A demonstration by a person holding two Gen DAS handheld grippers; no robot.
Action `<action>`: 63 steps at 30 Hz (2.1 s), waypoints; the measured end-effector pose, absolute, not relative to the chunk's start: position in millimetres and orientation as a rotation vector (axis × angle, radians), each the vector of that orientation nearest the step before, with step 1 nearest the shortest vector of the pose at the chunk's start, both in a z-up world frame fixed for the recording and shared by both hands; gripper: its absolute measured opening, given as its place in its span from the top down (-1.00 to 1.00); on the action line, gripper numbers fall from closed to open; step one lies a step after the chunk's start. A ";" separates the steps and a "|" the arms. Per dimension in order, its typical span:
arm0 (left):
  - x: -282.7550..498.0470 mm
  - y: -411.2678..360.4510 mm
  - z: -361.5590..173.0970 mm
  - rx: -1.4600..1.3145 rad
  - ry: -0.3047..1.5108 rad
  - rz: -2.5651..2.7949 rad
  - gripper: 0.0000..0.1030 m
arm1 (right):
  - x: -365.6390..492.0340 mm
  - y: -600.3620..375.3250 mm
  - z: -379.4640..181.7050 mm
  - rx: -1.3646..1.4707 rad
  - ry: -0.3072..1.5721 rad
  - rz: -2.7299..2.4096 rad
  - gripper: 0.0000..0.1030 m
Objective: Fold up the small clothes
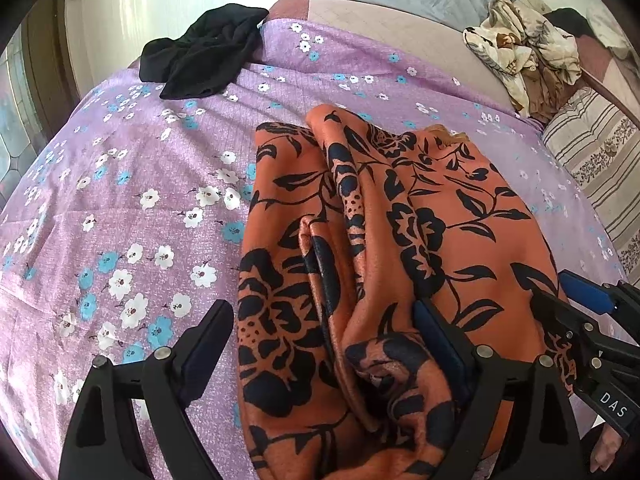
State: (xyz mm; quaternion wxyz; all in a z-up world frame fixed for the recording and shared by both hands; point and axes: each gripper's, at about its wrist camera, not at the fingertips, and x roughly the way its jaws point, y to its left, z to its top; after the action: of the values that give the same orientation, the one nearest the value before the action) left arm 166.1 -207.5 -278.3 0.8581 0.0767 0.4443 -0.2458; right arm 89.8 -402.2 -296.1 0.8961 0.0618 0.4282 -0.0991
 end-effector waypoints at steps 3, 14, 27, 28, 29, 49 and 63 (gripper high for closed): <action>165.5 -208.3 -279.3 0.176 0.924 -0.518 -0.79 | 89.9 -401.7 -296.1 0.123 0.887 -0.207 0.15; 161.8 -206.6 -277.9 0.174 0.917 -0.484 -0.83 | 87.8 -396.6 -296.8 0.089 0.875 -0.222 0.14; 95.8 -154.8 -185.2 0.226 0.649 -0.271 -0.82 | 28.8 -408.2 -241.8 0.236 0.727 -0.315 -0.04; 89.4 -151.3 -174.7 0.229 0.622 -0.261 -0.82 | 20.0 -409.8 -233.0 0.257 0.704 -0.327 -0.06; 85.4 -148.8 -165.9 0.233 0.605 -0.253 -0.82 | 14.0 -411.6 -225.9 0.270 0.690 -0.338 -0.08; -13.3 -114.3 -35.8 0.197 0.349 -0.211 -0.93 | -86.4 -378.5 -97.7 0.275 0.445 -0.388 -0.33; -43.6 -94.7 8.2 0.148 0.272 -0.238 -0.93 | -118.3 -346.6 -51.1 0.182 0.334 -0.391 -0.35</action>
State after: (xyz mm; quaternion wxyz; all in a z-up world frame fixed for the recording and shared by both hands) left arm -43.6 -94.7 8.2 0.9810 0.0733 0.1353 -0.1180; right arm -118.3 -346.6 -51.1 0.9630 0.0899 0.1650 -0.1930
